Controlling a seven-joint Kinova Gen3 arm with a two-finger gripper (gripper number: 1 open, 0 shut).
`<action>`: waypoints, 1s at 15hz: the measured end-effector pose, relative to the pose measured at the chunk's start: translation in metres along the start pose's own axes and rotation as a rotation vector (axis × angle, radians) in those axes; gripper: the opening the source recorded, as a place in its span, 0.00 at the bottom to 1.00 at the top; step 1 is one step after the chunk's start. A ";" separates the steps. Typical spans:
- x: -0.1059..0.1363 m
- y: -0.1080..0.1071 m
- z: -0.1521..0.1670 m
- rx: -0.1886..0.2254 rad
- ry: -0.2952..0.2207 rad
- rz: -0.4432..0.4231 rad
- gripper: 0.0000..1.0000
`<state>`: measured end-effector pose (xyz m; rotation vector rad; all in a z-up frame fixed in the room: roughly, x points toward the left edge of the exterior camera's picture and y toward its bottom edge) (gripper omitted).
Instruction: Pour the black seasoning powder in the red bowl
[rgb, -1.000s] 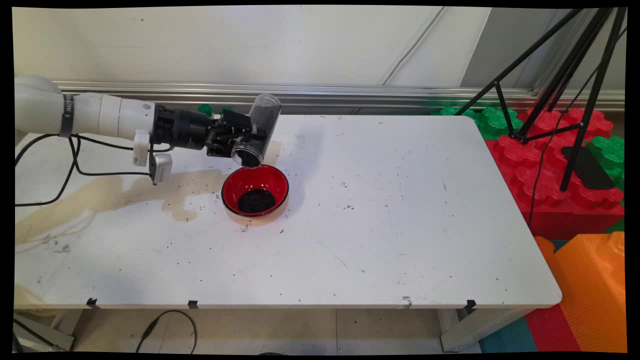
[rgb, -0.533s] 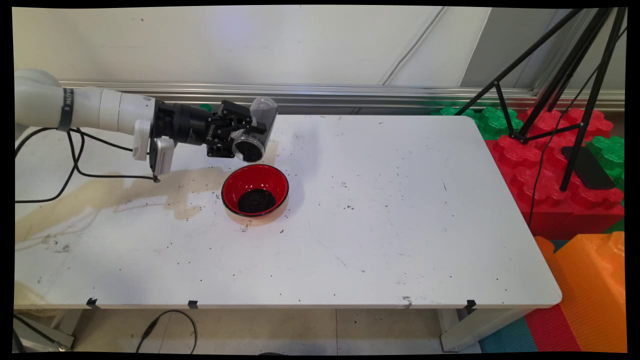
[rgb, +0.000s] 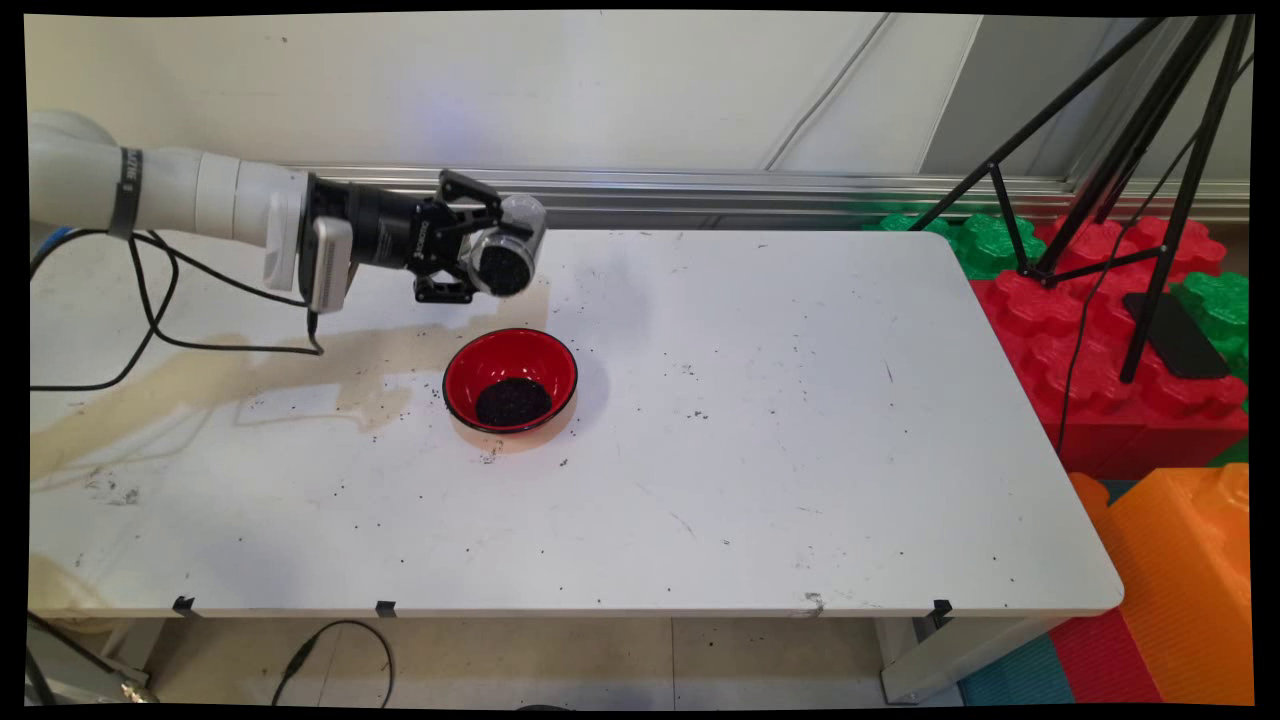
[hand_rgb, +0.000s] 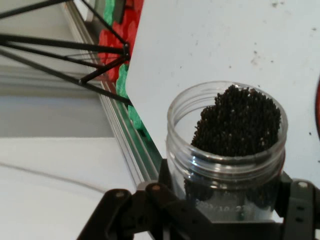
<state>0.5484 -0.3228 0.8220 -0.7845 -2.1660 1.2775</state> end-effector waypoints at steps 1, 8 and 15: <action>-0.001 -0.003 0.000 0.002 -0.001 -0.037 0.00; -0.014 -0.029 -0.003 0.022 -0.014 -0.391 0.00; -0.027 -0.046 0.000 0.057 -0.006 -0.677 0.00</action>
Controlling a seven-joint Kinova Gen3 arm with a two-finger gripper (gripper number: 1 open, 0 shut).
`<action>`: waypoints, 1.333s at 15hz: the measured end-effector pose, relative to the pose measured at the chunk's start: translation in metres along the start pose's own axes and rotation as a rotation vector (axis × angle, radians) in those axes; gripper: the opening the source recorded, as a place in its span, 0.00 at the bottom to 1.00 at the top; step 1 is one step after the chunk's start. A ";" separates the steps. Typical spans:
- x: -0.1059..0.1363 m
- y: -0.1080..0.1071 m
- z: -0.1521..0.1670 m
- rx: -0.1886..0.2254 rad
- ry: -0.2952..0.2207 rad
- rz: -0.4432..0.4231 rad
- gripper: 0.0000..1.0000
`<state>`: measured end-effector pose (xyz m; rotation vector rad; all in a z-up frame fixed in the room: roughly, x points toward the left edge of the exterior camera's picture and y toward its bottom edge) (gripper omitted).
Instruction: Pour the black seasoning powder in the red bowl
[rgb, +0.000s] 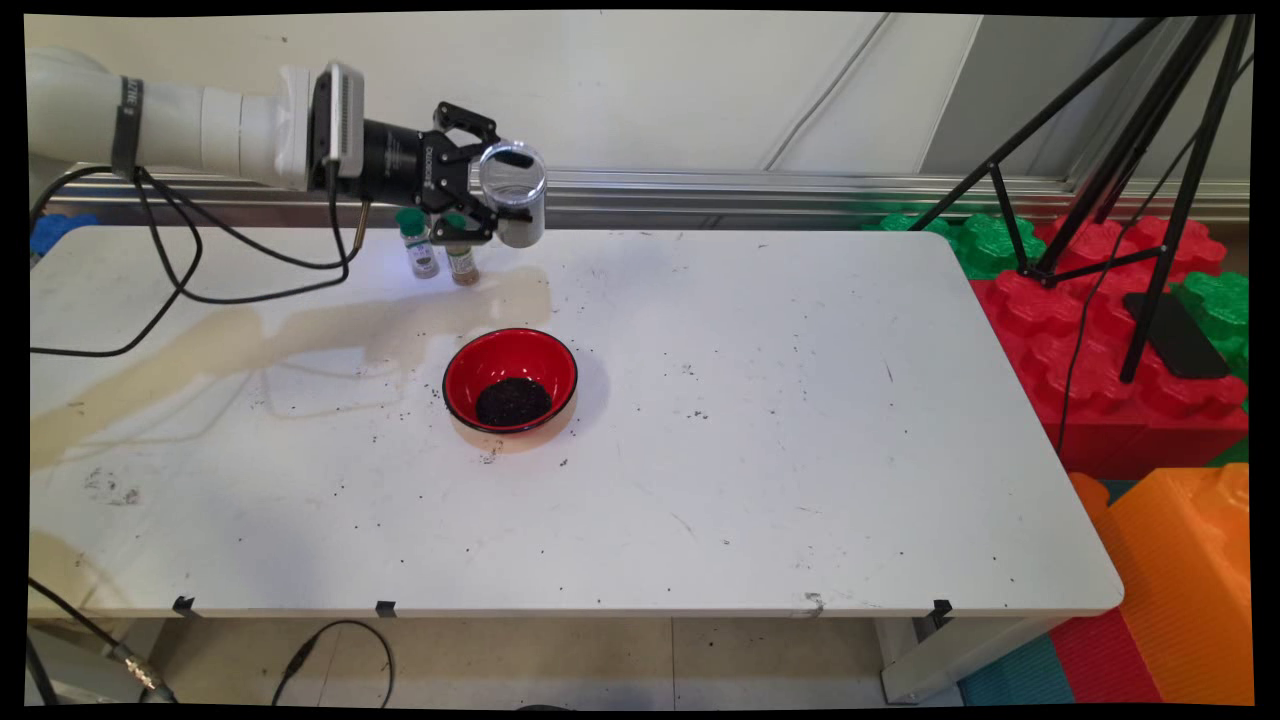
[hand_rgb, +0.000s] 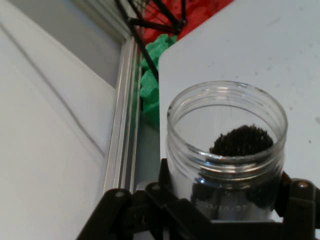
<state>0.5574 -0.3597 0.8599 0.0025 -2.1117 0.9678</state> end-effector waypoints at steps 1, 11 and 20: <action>0.000 -0.003 0.001 0.005 0.003 -0.041 0.00; -0.014 -0.022 0.012 0.064 0.050 -0.419 0.00; -0.040 -0.031 0.024 0.125 0.057 -0.694 0.00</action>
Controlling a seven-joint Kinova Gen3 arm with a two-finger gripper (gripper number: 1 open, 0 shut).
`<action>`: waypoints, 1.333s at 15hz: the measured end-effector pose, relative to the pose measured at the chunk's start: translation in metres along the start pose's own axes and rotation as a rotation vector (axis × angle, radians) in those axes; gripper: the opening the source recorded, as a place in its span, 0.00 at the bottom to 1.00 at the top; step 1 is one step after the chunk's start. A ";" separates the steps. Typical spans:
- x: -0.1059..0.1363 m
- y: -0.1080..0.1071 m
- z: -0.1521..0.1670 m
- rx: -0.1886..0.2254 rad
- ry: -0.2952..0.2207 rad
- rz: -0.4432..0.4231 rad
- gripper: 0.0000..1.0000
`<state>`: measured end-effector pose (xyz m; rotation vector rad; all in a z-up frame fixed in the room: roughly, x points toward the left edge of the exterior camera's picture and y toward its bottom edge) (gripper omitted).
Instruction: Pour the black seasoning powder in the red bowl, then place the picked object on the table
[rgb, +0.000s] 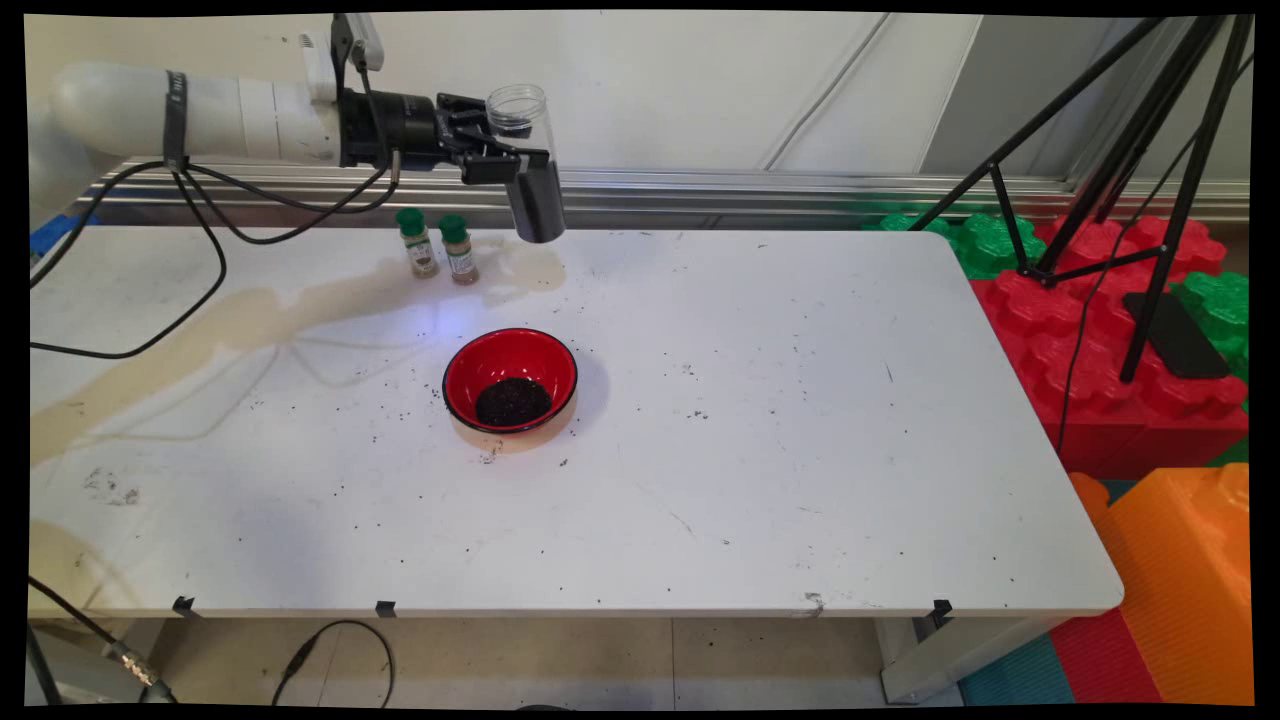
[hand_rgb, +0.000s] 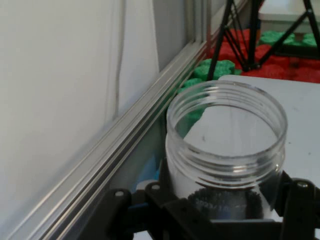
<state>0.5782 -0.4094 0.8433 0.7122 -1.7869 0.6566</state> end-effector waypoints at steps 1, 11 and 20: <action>-0.003 -0.003 0.002 0.007 0.000 -0.029 0.00; -0.036 -0.031 0.020 0.049 -0.007 -0.207 0.00; -0.059 -0.038 0.042 0.038 -0.029 -0.208 0.00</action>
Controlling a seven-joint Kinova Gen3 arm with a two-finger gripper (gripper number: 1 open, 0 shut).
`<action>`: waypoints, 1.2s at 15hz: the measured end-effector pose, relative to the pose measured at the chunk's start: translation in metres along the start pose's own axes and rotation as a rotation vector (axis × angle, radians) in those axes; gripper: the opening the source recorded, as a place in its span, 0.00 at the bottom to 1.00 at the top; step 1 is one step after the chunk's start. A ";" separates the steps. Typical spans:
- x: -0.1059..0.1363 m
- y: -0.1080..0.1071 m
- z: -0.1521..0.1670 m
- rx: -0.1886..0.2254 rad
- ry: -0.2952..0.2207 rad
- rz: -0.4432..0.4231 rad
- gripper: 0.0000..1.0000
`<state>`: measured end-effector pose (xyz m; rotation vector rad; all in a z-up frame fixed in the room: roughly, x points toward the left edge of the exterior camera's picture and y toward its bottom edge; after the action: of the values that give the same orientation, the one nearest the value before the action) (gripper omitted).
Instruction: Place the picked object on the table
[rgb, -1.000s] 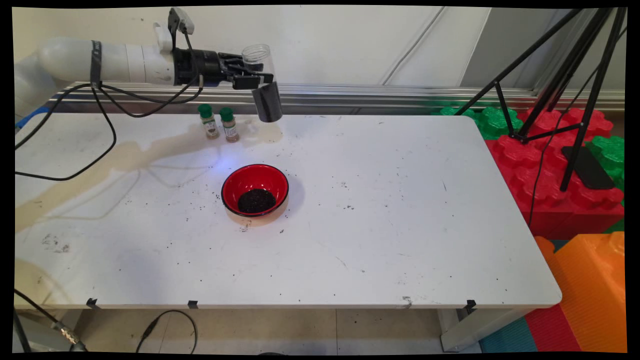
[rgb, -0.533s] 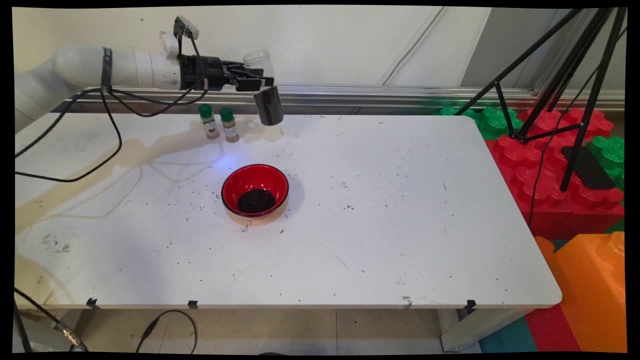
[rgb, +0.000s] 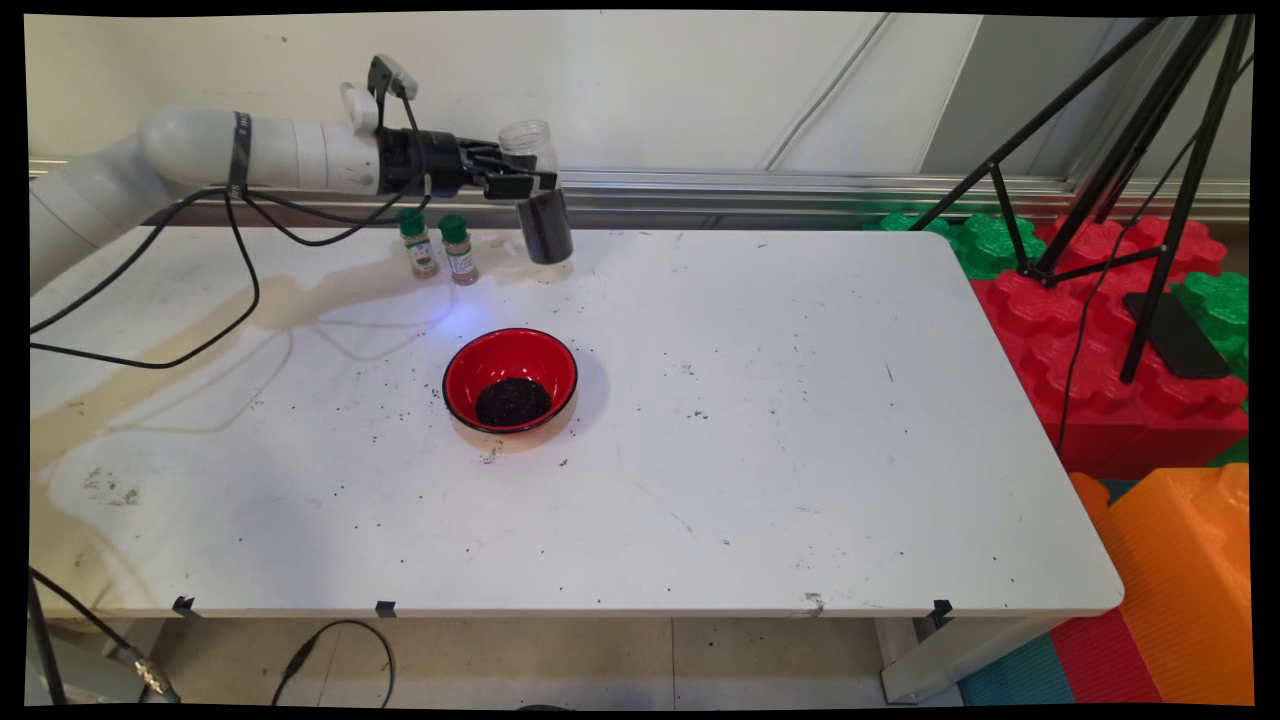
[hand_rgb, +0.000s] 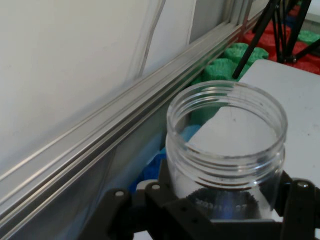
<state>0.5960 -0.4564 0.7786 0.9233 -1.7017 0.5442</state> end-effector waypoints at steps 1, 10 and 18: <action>-0.002 0.000 0.002 -0.002 -0.004 0.007 0.00; -0.015 -0.003 0.016 -0.011 -0.039 0.072 0.00; -0.021 -0.005 0.021 -0.007 -0.055 0.106 1.00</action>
<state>0.5899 -0.4685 0.7511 0.8536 -1.8093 0.5875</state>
